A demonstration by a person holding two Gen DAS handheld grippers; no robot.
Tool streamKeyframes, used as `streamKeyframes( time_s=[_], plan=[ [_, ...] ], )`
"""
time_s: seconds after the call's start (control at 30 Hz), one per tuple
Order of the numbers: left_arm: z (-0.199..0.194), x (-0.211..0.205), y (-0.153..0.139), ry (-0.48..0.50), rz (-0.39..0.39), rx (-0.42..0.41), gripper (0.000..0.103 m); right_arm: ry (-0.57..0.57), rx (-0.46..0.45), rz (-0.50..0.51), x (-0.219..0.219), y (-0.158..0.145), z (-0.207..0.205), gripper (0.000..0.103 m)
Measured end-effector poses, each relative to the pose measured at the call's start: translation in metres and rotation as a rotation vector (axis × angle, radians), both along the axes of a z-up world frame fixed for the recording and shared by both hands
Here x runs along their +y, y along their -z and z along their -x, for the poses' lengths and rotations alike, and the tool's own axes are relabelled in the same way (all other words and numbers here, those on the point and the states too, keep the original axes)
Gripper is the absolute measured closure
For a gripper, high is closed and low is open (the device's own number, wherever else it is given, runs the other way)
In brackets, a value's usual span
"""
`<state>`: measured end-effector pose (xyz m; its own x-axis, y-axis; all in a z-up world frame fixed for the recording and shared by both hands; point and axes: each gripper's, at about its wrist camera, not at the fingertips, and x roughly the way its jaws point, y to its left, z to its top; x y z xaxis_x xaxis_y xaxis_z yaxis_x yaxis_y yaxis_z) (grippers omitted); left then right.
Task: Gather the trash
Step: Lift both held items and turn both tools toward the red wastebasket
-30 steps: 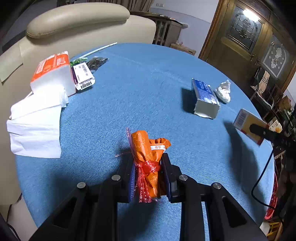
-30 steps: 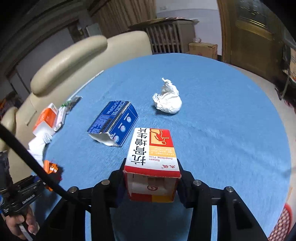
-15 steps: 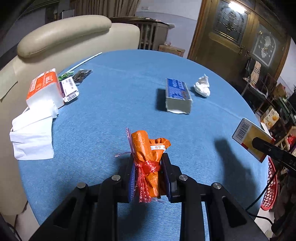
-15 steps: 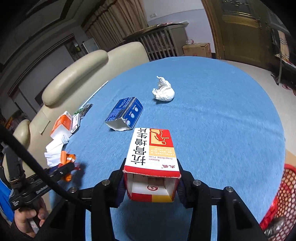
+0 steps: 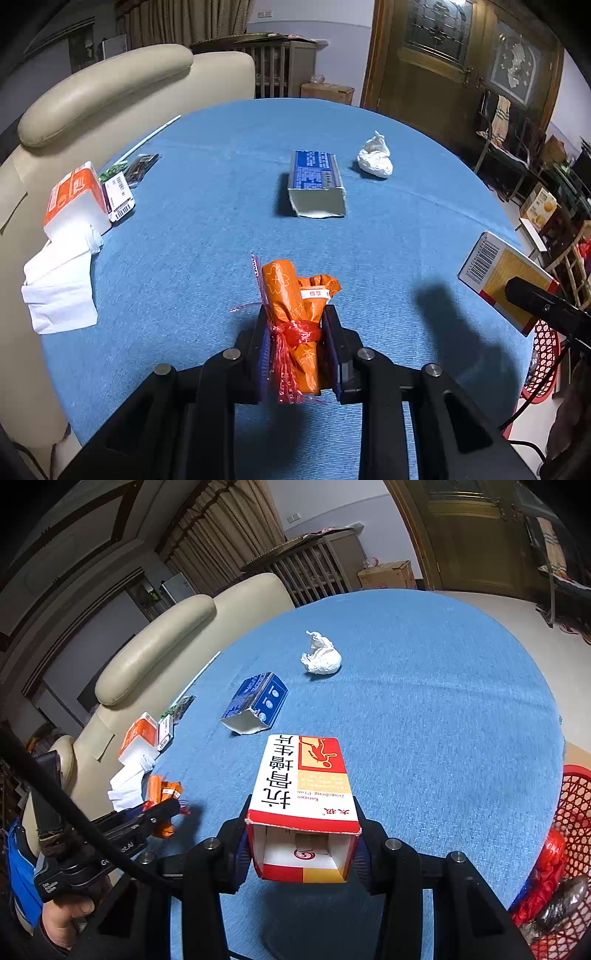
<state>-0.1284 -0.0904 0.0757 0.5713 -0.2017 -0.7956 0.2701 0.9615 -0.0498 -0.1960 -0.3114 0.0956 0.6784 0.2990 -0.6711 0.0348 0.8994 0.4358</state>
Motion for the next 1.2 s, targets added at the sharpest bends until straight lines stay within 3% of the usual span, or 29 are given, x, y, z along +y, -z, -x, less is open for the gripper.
streamKeyframes(
  time_s=[0.77,1.2],
  plan=[
    [0.017,-0.068,-0.006,0.143,-0.049,-0.028,0.076,0.122,-0.03,-0.078,-0.043,-0.001,0.052,0.055],
    [0.014,-0.066,0.0,0.135,-0.061,-0.009,0.076,0.11,-0.017,-0.077,-0.038,0.002,0.048,0.055]
  ],
)
